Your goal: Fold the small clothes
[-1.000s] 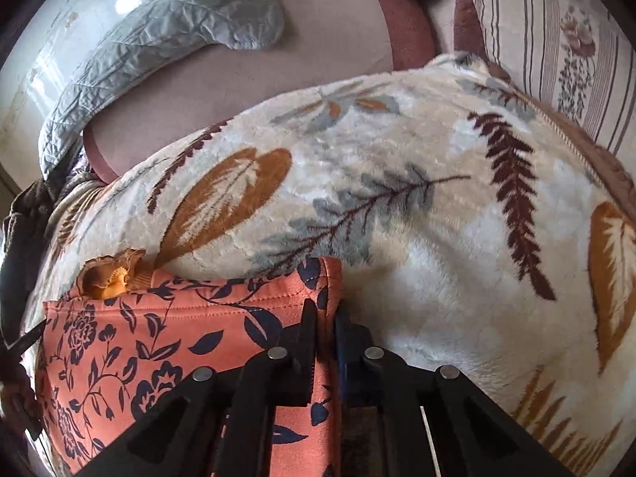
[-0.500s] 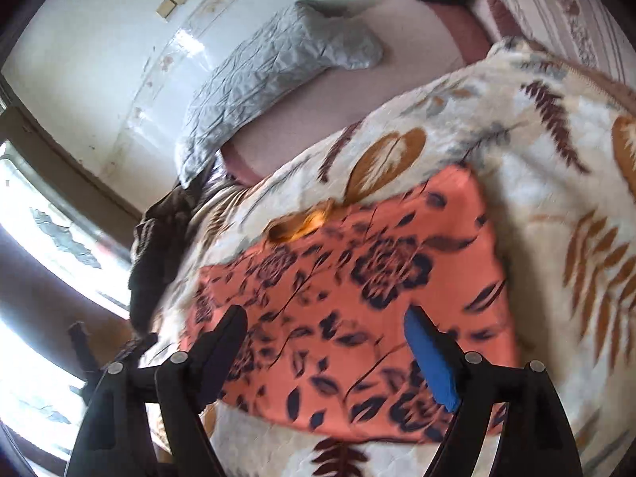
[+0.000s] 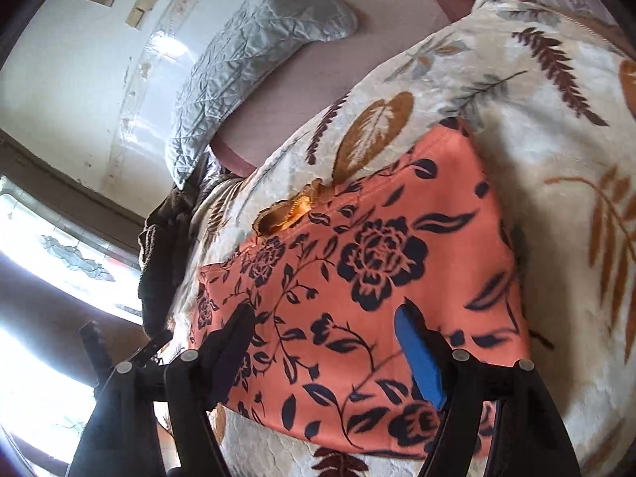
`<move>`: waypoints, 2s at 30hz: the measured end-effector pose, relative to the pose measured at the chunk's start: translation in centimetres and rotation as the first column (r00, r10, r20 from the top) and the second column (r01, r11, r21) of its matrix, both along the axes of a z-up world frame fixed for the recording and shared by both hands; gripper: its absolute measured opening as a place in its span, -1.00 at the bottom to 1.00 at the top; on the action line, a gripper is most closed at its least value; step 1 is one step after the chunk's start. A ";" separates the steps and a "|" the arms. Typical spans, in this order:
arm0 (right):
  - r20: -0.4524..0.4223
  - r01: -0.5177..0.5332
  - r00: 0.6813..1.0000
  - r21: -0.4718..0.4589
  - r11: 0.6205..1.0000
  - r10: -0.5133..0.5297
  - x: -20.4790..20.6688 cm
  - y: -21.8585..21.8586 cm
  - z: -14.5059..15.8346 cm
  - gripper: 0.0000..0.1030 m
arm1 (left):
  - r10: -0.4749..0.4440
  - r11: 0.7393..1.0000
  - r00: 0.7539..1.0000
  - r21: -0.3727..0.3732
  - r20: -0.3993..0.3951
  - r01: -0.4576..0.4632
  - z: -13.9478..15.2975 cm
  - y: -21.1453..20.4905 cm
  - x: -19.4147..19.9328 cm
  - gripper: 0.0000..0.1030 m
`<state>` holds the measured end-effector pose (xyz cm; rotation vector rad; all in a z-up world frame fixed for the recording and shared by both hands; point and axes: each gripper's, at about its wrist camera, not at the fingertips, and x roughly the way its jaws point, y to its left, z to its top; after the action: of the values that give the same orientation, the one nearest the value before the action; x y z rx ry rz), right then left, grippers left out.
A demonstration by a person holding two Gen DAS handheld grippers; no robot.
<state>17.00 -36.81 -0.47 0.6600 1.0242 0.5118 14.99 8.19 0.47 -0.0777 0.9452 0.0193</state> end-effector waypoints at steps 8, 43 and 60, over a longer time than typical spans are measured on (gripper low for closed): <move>-0.124 -0.002 0.992 0.107 0.994 0.016 9.4 -2.1 -5.2 0.46 | 0.217 0.966 0.962 -0.106 -0.165 -0.236 -6.7 7.0 11.2 0.15; -0.035 0.164 0.986 0.033 0.986 -0.163 -13.4 -2.5 -2.7 0.58 | 0.224 0.974 0.974 0.041 -0.020 -0.223 -1.7 -2.3 -11.7 0.41; -0.165 0.326 0.940 0.179 0.928 -0.299 -12.7 -6.9 -5.6 0.58 | 0.161 0.987 0.987 0.004 0.007 -0.161 -2.3 -7.2 -8.9 0.41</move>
<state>4.31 -43.67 -6.11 1.0339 0.9753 0.2948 6.06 0.99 -1.83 -0.1498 0.9307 0.1699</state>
